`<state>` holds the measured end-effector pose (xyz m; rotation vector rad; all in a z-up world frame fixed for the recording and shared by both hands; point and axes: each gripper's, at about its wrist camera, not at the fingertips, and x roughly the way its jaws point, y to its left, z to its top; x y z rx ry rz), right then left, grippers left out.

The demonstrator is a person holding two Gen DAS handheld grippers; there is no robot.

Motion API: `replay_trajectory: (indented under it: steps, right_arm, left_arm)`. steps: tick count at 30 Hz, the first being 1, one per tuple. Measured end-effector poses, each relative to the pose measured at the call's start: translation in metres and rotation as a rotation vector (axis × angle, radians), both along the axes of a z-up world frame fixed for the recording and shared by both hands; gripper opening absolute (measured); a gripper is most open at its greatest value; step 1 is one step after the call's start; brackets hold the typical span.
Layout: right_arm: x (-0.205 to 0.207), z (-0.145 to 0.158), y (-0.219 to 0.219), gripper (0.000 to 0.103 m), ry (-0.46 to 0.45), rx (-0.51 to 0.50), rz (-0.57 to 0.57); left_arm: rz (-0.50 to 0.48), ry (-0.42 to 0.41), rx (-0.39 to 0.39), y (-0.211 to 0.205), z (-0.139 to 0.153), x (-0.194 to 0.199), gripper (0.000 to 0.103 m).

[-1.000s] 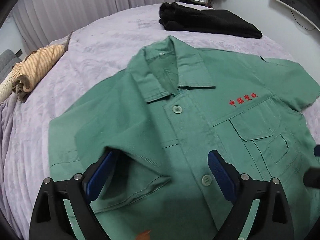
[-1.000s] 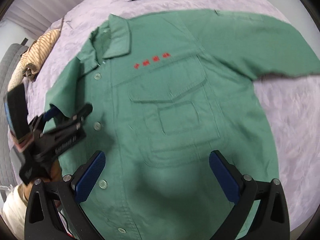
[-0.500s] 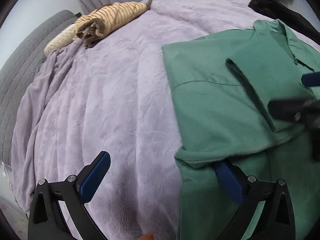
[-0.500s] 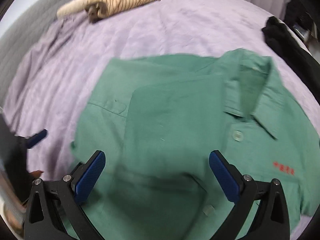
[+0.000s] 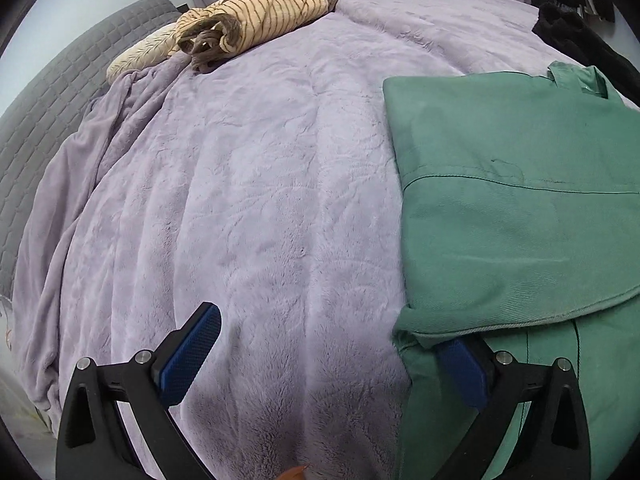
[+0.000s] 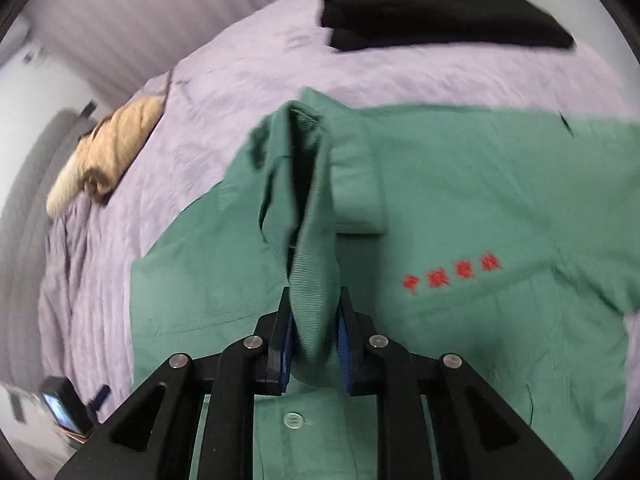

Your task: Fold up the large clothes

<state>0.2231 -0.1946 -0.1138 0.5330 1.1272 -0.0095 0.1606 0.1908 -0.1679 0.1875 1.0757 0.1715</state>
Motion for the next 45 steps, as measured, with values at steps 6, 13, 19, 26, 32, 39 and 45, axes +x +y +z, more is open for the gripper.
replay_trajectory:
  steps: [6,13,19,26,32,39,45]
  right_arm:
    - [-0.039,-0.052,-0.077,0.052,0.127,0.222,-0.242]
    - [-0.054,-0.044,0.027,0.056,0.151,0.529,0.021]
    - [-0.032,-0.081,0.197,0.056,0.244,0.748,0.211]
    - [-0.017,-0.106,0.261,0.017,0.32,0.639,0.289]
    - [-0.031,-0.065,0.254,0.04,0.294,0.488,0.506]
    - [0.094,0.008,0.265,0.074,0.003,0.04,0.629]
    - [0.163,-0.018,0.296,0.074,0.05,-0.158,0.723]
  left_arm:
    - [-0.094,0.08,-0.079,0.016,0.023,-0.01,0.103]
    - [0.071,0.075,-0.131,0.062,0.046,-0.009,0.103]
    - [0.115,0.084,-0.107,0.075,0.043,-0.015,0.103]
    - [0.069,0.071,-0.12,0.086,0.044,-0.023,0.103]
    - [-0.012,0.075,-0.185,0.07,0.035,-0.026,0.103]
    - [-0.055,0.095,-0.233,0.031,0.011,-0.024,0.103]
    - [0.022,0.084,-0.274,0.035,-0.001,-0.023,0.103]
